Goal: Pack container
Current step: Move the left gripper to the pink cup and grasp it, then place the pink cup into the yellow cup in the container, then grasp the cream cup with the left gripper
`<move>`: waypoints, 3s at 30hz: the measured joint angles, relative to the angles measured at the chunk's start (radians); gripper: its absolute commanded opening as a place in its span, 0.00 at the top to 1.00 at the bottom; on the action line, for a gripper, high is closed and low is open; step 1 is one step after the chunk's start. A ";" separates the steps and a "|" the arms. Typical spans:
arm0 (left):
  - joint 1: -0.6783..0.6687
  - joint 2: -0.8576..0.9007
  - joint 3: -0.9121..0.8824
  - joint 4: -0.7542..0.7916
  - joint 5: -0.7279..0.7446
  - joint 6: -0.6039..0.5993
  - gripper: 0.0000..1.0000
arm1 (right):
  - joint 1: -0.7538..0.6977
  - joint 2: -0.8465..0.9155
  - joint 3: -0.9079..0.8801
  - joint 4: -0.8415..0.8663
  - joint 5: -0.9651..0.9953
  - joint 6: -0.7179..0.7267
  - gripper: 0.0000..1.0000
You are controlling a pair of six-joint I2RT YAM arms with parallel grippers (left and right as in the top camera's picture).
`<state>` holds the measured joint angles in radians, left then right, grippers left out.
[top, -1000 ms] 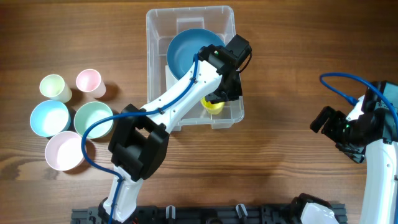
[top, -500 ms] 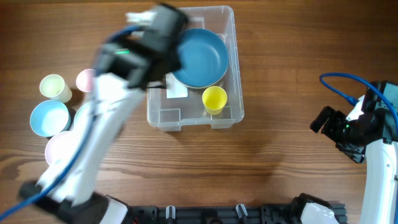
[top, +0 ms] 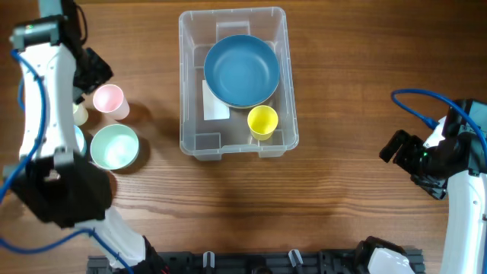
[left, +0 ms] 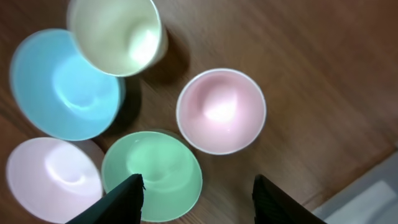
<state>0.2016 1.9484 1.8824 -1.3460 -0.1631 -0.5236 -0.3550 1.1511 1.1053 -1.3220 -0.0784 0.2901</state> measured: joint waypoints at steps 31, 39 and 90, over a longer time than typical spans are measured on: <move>-0.076 0.261 -0.001 0.139 0.079 0.045 0.91 | 0.000 0.000 0.000 0.000 0.000 0.000 0.00; -0.076 0.261 -0.001 0.130 0.064 0.048 0.96 | 0.000 0.000 0.000 0.000 0.000 0.000 0.00; 0.055 -0.080 0.142 0.009 0.014 0.033 0.12 | 0.000 0.000 0.000 -0.001 0.000 -0.003 0.00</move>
<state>0.2562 1.8683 2.0243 -1.3373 -0.1493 -0.4908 -0.3550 1.1511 1.1053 -1.3228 -0.0788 0.2867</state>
